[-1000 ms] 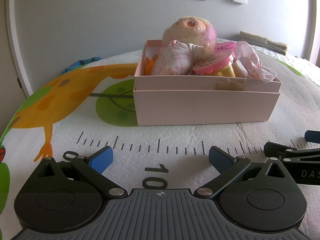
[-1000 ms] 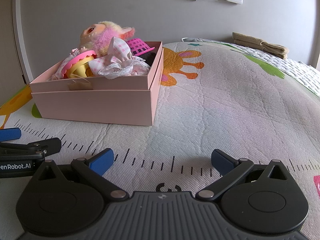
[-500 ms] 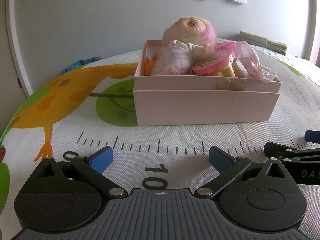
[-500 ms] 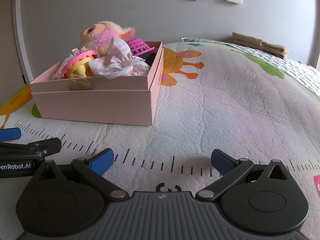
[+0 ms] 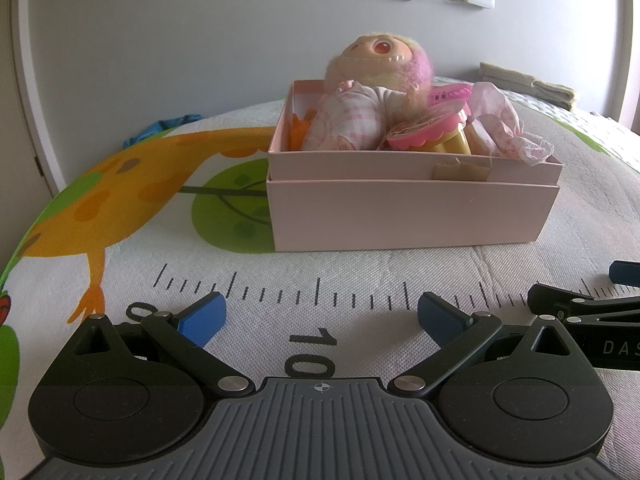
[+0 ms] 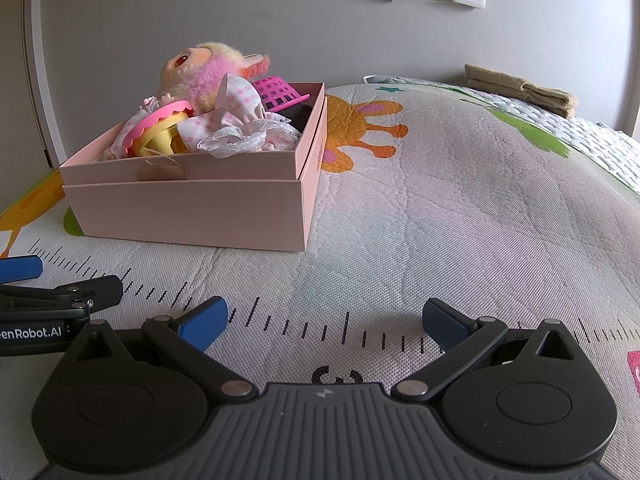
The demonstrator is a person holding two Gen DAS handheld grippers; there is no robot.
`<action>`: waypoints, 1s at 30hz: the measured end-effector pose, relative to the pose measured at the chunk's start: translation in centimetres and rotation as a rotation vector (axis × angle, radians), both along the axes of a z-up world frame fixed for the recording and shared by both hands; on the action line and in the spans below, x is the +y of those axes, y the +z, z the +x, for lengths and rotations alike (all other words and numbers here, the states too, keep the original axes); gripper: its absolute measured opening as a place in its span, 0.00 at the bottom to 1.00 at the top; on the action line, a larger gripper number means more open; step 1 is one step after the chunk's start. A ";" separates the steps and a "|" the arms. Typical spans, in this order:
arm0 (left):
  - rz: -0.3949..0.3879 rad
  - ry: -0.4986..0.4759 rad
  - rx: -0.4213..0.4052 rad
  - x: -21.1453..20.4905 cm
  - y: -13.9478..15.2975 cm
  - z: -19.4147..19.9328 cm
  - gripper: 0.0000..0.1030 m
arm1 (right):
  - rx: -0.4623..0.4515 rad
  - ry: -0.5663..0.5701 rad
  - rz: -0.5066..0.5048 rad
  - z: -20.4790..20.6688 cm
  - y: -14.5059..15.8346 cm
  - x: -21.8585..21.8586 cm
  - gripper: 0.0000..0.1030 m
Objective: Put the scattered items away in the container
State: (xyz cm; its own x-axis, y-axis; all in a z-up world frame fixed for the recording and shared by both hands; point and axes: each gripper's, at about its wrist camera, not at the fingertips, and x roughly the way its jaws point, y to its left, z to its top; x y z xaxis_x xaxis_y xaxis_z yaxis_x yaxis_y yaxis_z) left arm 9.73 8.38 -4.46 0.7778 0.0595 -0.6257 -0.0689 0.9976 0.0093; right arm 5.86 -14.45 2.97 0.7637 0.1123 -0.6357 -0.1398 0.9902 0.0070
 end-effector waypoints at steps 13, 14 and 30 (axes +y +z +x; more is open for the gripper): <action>0.000 0.000 0.000 0.0 0.0 0.0 1.00 | 0.000 0.000 0.000 0.0 0.0 0.0 1.00; 0.000 0.000 0.000 0.0 0.0 0.0 1.00 | 0.000 0.000 0.000 0.0 0.0 0.0 1.00; 0.002 0.000 0.000 0.6 0.2 -0.6 1.00 | 0.000 0.000 0.000 0.0 0.0 0.0 1.00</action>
State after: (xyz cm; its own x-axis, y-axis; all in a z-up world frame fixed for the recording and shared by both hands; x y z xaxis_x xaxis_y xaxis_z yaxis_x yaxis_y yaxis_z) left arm 9.09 9.02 -4.30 0.7776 0.0609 -0.6258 -0.0687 0.9976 0.0117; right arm 5.87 -14.40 2.97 0.7637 0.1118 -0.6358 -0.1396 0.9902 0.0065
